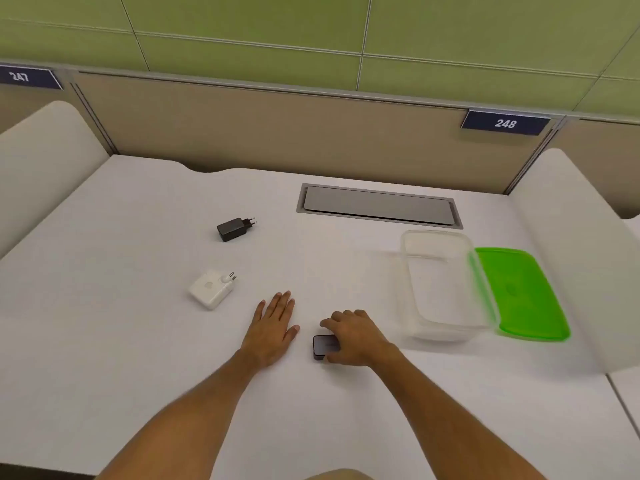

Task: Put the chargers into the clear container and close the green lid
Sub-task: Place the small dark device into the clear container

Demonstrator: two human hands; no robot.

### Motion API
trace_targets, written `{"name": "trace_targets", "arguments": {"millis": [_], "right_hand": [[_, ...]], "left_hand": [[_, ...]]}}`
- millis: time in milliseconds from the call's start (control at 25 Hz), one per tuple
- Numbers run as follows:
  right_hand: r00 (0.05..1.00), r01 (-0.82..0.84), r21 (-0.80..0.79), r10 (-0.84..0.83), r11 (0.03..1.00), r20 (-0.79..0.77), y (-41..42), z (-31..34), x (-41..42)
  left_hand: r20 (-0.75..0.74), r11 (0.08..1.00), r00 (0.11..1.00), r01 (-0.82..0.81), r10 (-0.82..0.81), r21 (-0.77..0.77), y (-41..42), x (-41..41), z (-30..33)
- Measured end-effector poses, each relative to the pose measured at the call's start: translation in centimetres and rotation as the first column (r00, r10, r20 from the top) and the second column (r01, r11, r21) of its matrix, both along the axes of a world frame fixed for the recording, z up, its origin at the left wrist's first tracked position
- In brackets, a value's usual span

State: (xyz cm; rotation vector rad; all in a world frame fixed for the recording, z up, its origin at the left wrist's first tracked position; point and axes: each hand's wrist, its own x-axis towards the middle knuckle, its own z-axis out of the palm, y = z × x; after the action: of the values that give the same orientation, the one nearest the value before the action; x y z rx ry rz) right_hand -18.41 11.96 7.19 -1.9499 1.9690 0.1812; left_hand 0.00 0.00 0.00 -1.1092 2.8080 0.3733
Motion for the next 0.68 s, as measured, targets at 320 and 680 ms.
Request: {"name": "trace_targets", "arguments": {"millis": [320,680], "right_hand": [[1.0,-0.016,-0.053,0.017,0.998,0.012,-0.24,-0.71,0.06],[1.0,-0.019,-0.049,0.02,0.999,0.017,-0.33,-0.9,-0.04]], "left_hand": [[-0.044,0.996,0.999,-0.007,0.003,-0.089,0.05,0.26,-0.46],[-0.058,0.997,0.998,-0.03,0.026,-0.076,0.03,0.31,-0.55]]}}
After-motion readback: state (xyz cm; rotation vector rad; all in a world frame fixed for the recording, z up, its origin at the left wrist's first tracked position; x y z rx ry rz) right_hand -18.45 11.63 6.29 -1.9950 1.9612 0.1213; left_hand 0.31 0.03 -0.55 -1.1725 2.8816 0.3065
